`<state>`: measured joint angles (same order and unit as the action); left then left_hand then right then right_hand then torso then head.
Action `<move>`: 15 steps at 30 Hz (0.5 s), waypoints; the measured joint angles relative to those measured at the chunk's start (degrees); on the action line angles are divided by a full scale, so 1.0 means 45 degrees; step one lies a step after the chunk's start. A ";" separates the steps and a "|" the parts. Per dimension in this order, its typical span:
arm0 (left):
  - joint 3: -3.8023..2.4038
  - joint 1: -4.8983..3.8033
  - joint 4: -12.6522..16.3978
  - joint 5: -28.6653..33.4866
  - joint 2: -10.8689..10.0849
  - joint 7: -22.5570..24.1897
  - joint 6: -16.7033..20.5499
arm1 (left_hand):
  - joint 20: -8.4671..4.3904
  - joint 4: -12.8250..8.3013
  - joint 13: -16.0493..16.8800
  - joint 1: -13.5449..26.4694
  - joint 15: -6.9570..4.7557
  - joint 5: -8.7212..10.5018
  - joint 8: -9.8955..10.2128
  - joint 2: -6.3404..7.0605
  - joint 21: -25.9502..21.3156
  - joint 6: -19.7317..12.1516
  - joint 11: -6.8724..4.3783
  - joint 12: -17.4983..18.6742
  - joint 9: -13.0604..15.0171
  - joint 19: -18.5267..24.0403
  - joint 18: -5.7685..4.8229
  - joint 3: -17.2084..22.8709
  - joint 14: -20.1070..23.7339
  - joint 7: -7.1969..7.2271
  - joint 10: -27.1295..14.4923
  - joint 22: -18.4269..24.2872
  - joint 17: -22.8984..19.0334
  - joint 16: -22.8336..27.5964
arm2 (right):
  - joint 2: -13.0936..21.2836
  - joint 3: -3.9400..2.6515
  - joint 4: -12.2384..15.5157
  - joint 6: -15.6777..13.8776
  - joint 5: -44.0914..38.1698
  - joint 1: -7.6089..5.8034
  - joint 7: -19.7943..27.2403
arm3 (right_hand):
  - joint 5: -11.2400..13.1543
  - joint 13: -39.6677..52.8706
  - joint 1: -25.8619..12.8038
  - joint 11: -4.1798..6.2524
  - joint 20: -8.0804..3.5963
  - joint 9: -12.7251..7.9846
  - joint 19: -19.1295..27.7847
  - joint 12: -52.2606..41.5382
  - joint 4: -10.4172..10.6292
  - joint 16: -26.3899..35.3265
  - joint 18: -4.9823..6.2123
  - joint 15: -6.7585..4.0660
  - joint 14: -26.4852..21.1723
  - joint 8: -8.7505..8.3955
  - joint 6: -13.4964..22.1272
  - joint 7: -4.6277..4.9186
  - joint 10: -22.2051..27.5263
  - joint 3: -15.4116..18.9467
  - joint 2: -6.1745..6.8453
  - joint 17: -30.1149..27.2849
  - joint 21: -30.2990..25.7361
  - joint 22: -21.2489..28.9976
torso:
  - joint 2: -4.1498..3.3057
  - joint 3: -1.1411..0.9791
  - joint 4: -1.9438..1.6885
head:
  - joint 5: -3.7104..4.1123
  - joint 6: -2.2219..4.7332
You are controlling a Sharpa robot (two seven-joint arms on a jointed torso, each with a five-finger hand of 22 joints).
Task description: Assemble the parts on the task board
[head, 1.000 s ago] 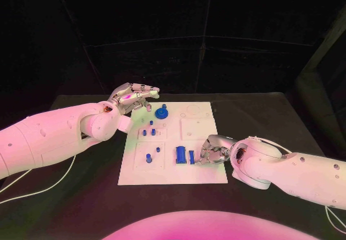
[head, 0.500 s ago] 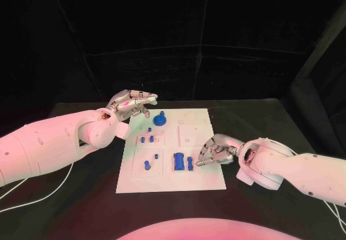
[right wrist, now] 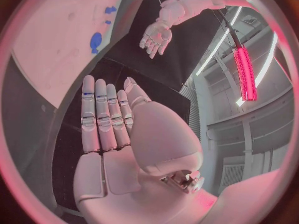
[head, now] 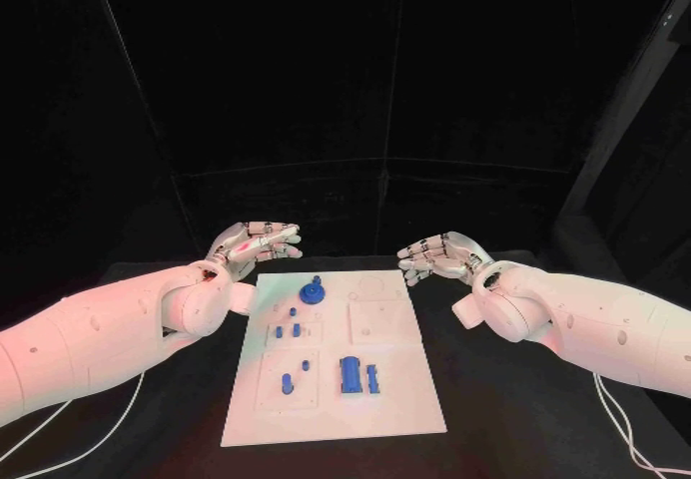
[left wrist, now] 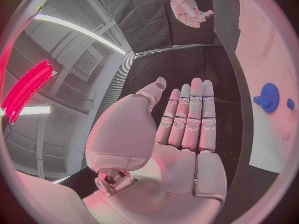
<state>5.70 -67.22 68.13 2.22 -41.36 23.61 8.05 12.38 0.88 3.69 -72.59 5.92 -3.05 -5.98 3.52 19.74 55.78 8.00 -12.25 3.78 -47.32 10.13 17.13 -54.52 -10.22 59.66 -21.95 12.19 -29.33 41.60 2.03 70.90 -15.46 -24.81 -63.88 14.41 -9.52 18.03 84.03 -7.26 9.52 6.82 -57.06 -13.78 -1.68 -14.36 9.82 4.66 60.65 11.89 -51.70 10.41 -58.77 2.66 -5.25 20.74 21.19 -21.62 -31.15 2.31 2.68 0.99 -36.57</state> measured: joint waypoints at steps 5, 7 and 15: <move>-0.0016 0.0160 -0.1030 0.0431 0.0680 0.0358 0.0188 | 0.0574 -0.0041 -0.0010 -0.0190 0.0585 0.0000 0.0382 -0.0190 -0.1335 -0.0135 0.0413 0.0792 0.0000 0.1073 0.0002 -0.0242 0.0585 0.0136 -0.0413 0.0999 -0.0879 0.2204 | -0.0727 -0.0143 -0.1506 0.0075 0.1253 -0.0005 0.0894 | 0.0000 -0.2004 -0.0489 -0.0283 0.0671 -0.0547 0.0642 0.1498 -0.0215 0.1858 -0.0001 0.0544 -0.0479 -0.0999 -0.0124 0.0110 0.0001 -0.0226 0.0128 -0.1746 -0.1948 0.1399 | 0.0240 -0.0029 -0.0026 | -0.0122 0.0291; -0.0016 0.0222 -0.1410 0.0581 0.0928 0.0449 0.0286 | 0.0728 -0.0029 -0.0010 -0.0190 0.0671 0.0000 0.0430 -0.0189 -0.1665 -0.0135 0.0504 0.1010 0.0000 0.1316 0.0002 -0.0318 0.0672 0.0136 -0.0447 0.1290 -0.1115 0.2782 | -0.0904 -0.0164 -0.1780 0.0120 0.1659 -0.0017 0.1169 | 0.0000 -0.2578 -0.0711 -0.0349 0.0847 -0.0649 0.0547 0.1892 -0.0395 0.2264 -0.0003 0.0669 -0.0292 -0.1352 -0.0247 0.0141 -0.0206 -0.0288 0.0141 -0.2327 -0.2636 0.1973 | 0.0309 -0.0049 -0.0057 | -0.0183 0.0356; -0.0092 0.0328 -0.1144 0.0638 0.0893 0.0453 0.0480 | -0.0011 -0.0140 -0.0528 0.3533 0.0252 0.0424 0.1035 -0.0629 -0.2443 -0.2937 0.0040 0.1530 -0.0539 0.3522 -0.0293 -0.1201 0.3282 0.0692 -0.3378 0.2259 -0.1780 0.3916 | -0.0773 -0.0177 -0.1452 0.0002 0.1827 0.0054 0.1250 | 0.0494 -0.3638 -0.4912 0.0051 0.0280 -0.1201 0.3148 0.2736 -0.0005 0.2901 -0.0232 0.0291 -0.3092 -0.2268 0.2259 -0.0362 0.2598 -0.0517 0.0783 -0.3185 -0.3463 0.2929 | 0.0277 -0.0142 -0.0165 | -0.0209 0.0404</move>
<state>5.29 -65.75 62.98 5.09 -37.34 25.65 10.21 12.33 0.25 1.32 -56.69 7.05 -1.14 -1.33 0.69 8.75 42.56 8.18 -5.37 1.36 -31.47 8.81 11.72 -39.75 -7.10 44.46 -11.78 4.18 -11.70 38.12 1.23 64.37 -15.45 -16.59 -63.64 20.04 -7.30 1.66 61.93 -7.03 10.78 1.41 -42.89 -1.47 -1.71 -1.31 8.77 5.97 46.73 1.69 -41.54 8.78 -47.08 0.34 -1.72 6.40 5.61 -8.44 -29.90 1.67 1.94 0.05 -34.76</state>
